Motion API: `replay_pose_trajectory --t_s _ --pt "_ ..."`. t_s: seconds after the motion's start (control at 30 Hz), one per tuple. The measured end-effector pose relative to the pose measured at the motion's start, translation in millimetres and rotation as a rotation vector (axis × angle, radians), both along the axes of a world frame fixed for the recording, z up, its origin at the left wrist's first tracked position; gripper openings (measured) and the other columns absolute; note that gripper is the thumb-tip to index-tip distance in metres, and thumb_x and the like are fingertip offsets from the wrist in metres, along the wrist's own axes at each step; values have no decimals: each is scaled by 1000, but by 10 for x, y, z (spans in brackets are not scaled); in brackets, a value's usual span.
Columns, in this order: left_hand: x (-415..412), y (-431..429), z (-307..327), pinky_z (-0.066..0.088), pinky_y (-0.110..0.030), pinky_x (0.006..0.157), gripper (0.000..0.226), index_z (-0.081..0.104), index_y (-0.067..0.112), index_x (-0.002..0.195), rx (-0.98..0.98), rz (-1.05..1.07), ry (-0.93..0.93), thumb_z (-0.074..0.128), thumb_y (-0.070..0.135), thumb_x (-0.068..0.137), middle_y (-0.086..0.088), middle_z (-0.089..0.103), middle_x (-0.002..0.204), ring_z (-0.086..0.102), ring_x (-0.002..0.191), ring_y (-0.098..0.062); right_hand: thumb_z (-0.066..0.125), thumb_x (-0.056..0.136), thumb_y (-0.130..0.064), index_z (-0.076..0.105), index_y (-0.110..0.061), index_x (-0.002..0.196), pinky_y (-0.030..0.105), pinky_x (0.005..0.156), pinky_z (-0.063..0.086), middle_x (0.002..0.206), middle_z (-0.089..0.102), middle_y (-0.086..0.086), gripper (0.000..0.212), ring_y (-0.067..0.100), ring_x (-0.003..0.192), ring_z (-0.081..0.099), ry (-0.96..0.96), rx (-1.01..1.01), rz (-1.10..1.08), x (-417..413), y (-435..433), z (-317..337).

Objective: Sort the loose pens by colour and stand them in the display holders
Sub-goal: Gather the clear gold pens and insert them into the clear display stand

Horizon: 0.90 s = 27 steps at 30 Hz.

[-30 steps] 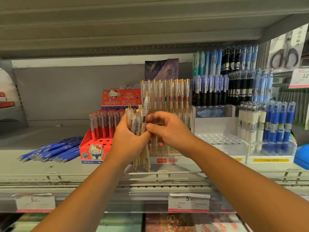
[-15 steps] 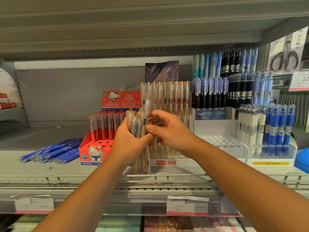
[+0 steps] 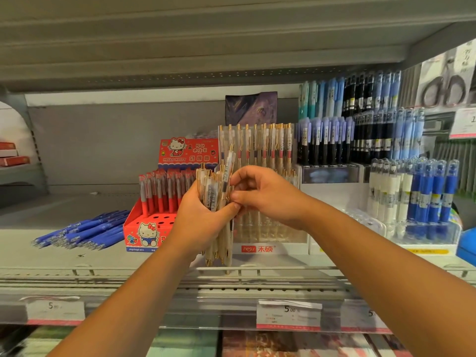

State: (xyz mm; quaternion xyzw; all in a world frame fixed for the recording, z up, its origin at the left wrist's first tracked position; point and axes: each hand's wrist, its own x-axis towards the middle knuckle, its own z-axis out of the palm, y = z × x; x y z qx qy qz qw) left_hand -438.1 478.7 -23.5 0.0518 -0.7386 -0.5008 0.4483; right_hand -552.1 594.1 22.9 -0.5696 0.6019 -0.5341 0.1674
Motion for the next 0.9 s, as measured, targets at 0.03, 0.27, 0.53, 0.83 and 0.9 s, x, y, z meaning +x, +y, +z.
replay_pose_trajectory --t_s 0.03,0.27,0.53,0.83,0.9 --pt "1 1 0 58 -20 74 39 63 28 109 5 5 2 81 12 78 11 75 96 72 90 -7 61 92 2 59 -11 104 24 68 55 88 62 6 18 12 76 66 31 -20 -30 -9 -2 -5" --pt "3 -20 2 57 -30 73 35 62 28 105 12 88 -4 79 12 80 9 76 90 73 83 -9 56 96 -3 60 -15 105 24 62 59 104 60 12 16 19 75 72 -95 -130 -143 -75 -1 -55" --pt "4 -42 -6 57 -23 65 33 61 37 97 -3 163 31 77 14 81 17 72 86 71 78 -3 64 93 -9 62 -14 98 24 57 58 95 67 13 8 14 69 71 -83 -385 -332 -327 207 65" --pt "9 -30 -16 49 -16 65 33 61 42 97 -30 173 5 77 17 81 23 71 87 68 78 4 74 87 -23 58 -22 101 39 67 60 87 64 -8 22 10 78 66 170 -527 -638 -439 197 47" --pt "10 -33 -18 49 -12 61 33 61 42 97 -33 175 -2 77 18 81 23 71 86 68 77 4 73 88 -22 57 -22 100 40 70 60 86 62 -11 20 8 81 64 201 -513 -660 -447 167 24"
